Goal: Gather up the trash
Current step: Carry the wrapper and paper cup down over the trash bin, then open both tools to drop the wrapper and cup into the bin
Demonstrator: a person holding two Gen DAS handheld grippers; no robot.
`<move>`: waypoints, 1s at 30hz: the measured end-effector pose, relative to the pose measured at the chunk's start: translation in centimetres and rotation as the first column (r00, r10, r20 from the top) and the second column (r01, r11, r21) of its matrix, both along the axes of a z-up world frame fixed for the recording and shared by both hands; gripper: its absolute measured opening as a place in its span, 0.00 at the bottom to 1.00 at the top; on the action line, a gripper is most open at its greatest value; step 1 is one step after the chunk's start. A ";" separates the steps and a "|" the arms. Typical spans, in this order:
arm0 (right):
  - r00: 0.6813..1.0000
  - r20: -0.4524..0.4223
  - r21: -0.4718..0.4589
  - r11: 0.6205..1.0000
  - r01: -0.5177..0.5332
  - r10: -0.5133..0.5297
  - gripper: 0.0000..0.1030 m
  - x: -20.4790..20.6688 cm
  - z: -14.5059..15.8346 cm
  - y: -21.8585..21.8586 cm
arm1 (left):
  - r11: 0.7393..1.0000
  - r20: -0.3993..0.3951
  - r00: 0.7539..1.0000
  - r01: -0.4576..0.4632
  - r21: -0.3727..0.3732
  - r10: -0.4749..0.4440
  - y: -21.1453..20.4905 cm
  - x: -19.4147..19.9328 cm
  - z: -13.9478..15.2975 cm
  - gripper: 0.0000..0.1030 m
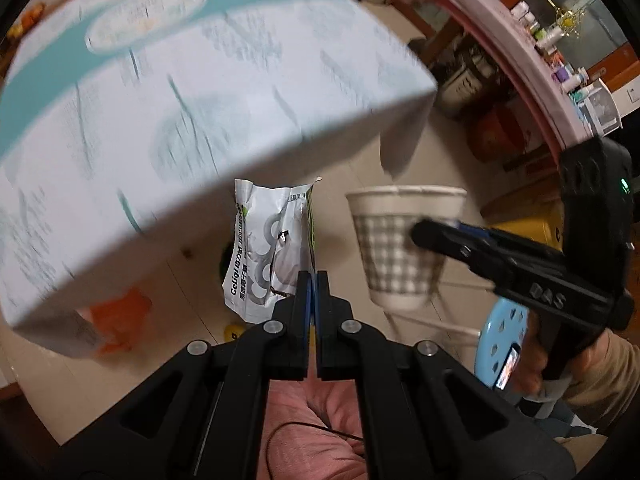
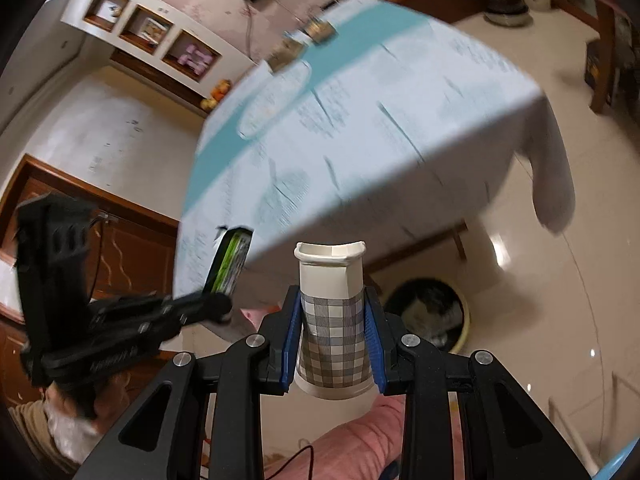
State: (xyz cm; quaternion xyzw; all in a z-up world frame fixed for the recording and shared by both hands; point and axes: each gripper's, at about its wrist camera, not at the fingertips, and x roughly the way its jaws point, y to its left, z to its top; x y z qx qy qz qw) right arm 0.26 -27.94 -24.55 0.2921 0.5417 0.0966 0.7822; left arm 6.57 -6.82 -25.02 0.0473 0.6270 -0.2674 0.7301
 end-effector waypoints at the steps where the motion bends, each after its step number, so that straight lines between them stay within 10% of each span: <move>1: 1.000 -0.019 0.000 1.000 0.004 -0.004 0.28 0.0 -1.0 0.1 | 1.000 -0.019 1.000 -0.001 0.000 0.001 0.1 -0.2 -1.0 0.00; 18: 0.965 -0.254 -0.134 0.991 0.023 -0.057 0.33 3.2 -23.8 3.7 | 0.997 -0.125 0.990 -0.064 0.050 0.070 0.6 0.6 -22.5 0.00; 24: 0.949 -0.311 -0.175 0.985 0.003 -0.058 0.46 4.0 -28.2 4.8 | 0.990 -0.132 0.985 -0.094 0.106 0.108 0.5 0.6 -25.5 0.37; 30: 0.952 -0.302 -0.202 0.979 -0.017 -0.046 0.46 3.4 -28.4 5.1 | 0.988 -0.096 0.988 -0.110 0.109 0.120 1.5 1.1 -24.8 0.39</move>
